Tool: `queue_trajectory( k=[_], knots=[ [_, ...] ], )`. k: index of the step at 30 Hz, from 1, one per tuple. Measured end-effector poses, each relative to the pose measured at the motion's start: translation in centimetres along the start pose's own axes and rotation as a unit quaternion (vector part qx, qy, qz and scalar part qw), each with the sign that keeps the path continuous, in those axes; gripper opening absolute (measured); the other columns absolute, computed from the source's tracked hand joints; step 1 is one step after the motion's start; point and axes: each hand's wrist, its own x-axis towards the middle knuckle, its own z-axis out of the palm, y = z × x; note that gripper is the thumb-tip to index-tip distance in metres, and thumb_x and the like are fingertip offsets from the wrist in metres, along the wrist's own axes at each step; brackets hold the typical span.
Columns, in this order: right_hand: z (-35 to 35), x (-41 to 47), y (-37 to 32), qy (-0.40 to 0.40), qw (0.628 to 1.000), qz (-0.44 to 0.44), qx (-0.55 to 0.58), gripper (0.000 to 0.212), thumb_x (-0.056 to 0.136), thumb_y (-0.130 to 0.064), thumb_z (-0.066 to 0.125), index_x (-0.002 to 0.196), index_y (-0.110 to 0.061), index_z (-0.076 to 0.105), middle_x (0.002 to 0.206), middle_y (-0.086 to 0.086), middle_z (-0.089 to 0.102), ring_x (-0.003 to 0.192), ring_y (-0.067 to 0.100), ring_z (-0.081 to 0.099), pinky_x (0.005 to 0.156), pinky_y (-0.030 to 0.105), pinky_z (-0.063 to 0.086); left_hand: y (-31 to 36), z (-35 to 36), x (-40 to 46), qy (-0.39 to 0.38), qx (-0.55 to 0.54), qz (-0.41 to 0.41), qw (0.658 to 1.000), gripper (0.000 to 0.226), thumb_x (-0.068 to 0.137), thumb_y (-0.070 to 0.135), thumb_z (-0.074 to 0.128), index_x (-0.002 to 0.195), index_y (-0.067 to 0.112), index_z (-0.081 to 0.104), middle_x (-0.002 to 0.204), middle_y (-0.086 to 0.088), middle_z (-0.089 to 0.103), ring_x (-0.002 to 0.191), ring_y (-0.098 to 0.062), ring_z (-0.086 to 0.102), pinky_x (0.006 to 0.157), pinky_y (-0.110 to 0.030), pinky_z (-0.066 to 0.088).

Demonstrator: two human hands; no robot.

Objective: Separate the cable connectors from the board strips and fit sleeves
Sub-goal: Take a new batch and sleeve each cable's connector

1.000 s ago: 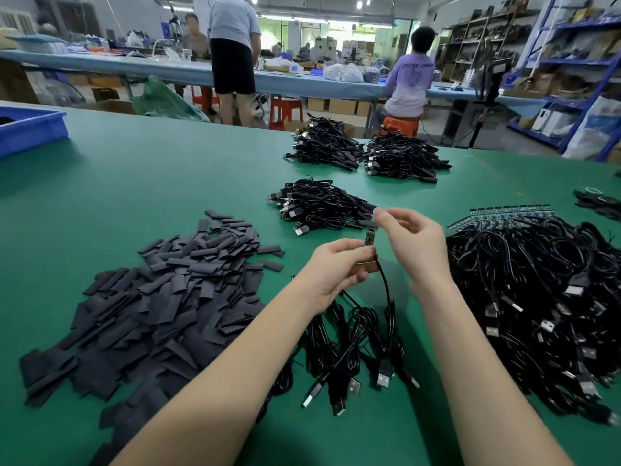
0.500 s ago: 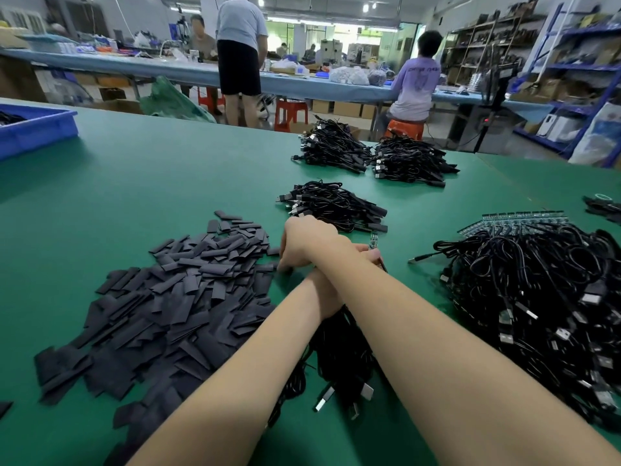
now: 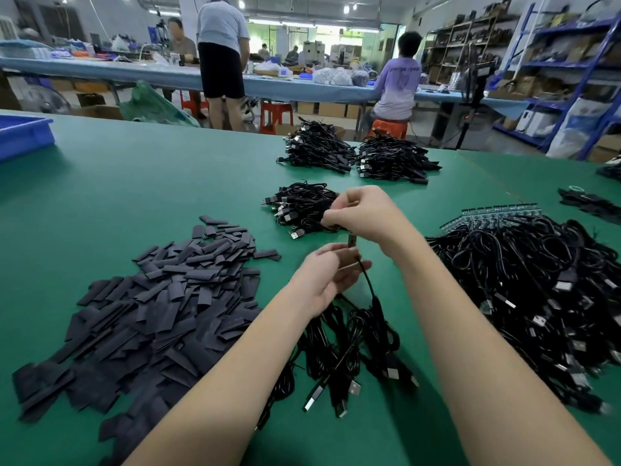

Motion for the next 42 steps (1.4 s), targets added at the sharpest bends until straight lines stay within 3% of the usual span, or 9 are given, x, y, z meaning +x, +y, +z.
queue_trajectory(
  k=[3,6,12,16,25,33,36,39,42],
  knots=[
    [-2.4,-2.4,3.8,0.022,0.978,0.067,0.195,0.021,0.073,-0.025,0.089,0.074,-0.023,0.069,0.069,-0.015,0.064,0.057,0.002,0.047,0.047,0.016,0.034,0.1,0.1,-0.2,-0.005,-0.001,-0.001,1.0,0.01,0.099,0.003,0.056,0.096,0.012,0.056,0.07,-0.003,0.069,0.065,-0.017,0.073,0.048,-0.017,0.049],
    [-2.7,-3.8,6.8,-0.031,0.898,0.135,0.418,0.024,0.062,-0.034,0.088,0.082,-0.026,0.077,0.097,-0.012,0.071,0.062,0.006,0.044,0.048,0.017,0.024,0.3,0.1,-0.4,-0.005,0.021,-0.004,1.0,0.004,0.098,0.012,0.061,0.096,0.013,0.059,0.079,-0.003,0.065,0.061,-0.012,0.068,0.05,-0.017,0.047],
    [-0.7,-4.1,8.9,-0.032,0.778,0.163,0.605,0.023,0.072,-0.027,0.083,0.094,-0.028,0.077,0.102,-0.01,0.075,0.056,0.004,0.044,0.042,0.013,0.027,0.8,-0.3,-0.8,-0.023,0.025,-0.032,0.999,0.012,0.097,0.023,0.064,0.09,0.013,0.064,0.071,0.003,0.067,0.057,-0.008,0.063,0.049,-0.016,0.046],
    [0.5,-4.1,9.1,-0.017,0.792,0.148,0.592,0.014,0.067,-0.03,0.086,0.08,-0.031,0.083,0.106,-0.012,0.076,0.054,0.003,0.043,0.043,0.013,0.025,1.2,-0.4,-1.0,-0.061,0.066,-0.037,0.995,0.016,0.096,0.024,0.064,0.085,0.014,0.065,0.072,0.003,0.066,0.056,-0.008,0.06,0.047,-0.016,0.045],
    [0.8,-3.9,9.2,0.002,0.813,0.113,0.571,0.038,0.052,-0.037,0.093,0.088,-0.032,0.083,0.104,-0.015,0.074,0.055,0.001,0.047,0.044,0.015,0.027,1.2,-0.4,-1.2,-0.092,0.081,-0.036,0.992,0.016,0.097,0.026,0.063,0.086,0.015,0.065,0.072,0.004,0.066,0.056,-0.006,0.059,0.049,-0.014,0.044],
    [0.6,-4.0,9.4,-0.037,0.842,0.072,0.533,0.03,0.066,-0.037,0.09,0.094,-0.034,0.08,0.107,-0.019,0.073,0.063,0.002,0.046,0.051,0.017,0.03,1.6,-1.0,-1.2,-0.116,0.101,-0.023,0.988,0.012,0.09,0.026,0.068,0.084,0.017,0.07,0.076,0.004,0.068,0.057,-0.005,0.058,0.055,-0.016,0.044],
    [0.2,-4.1,9.5,-0.069,0.865,0.071,0.492,0.031,0.062,-0.038,0.093,0.091,-0.035,0.081,0.103,-0.017,0.074,0.063,0.001,0.049,0.055,0.018,0.031,2.2,-1.2,-1.3,-0.144,0.127,0.002,0.981,0.018,0.081,0.028,0.072,0.093,0.015,0.073,0.077,0.004,0.068,0.061,-0.005,0.058,0.058,-0.015,0.048],
    [0.1,-4.1,9.5,-0.061,0.87,0.08,0.482,0.038,0.056,-0.04,0.093,0.092,-0.032,0.082,0.095,-0.014,0.073,0.062,0.001,0.049,0.05,0.015,0.032,2.4,-1.1,-1.3,-0.148,0.159,0.031,0.976,0.02,0.087,0.027,0.072,0.103,0.014,0.072,0.082,0.003,0.07,0.068,-0.007,0.062,0.062,-0.016,0.05],
    [-0.1,-3.9,9.5,-0.02,0.867,0.098,0.488,0.038,0.056,-0.034,0.098,0.091,-0.031,0.083,0.093,-0.016,0.073,0.062,0.003,0.045,0.047,0.014,0.029,2.6,-0.8,-1.3,-0.105,0.296,0.127,0.941,0.02,0.086,0.023,0.079,0.1,0.016,0.066,0.09,-0.003,0.073,0.075,-0.012,0.069,0.066,-0.021,0.054]
  ],
)
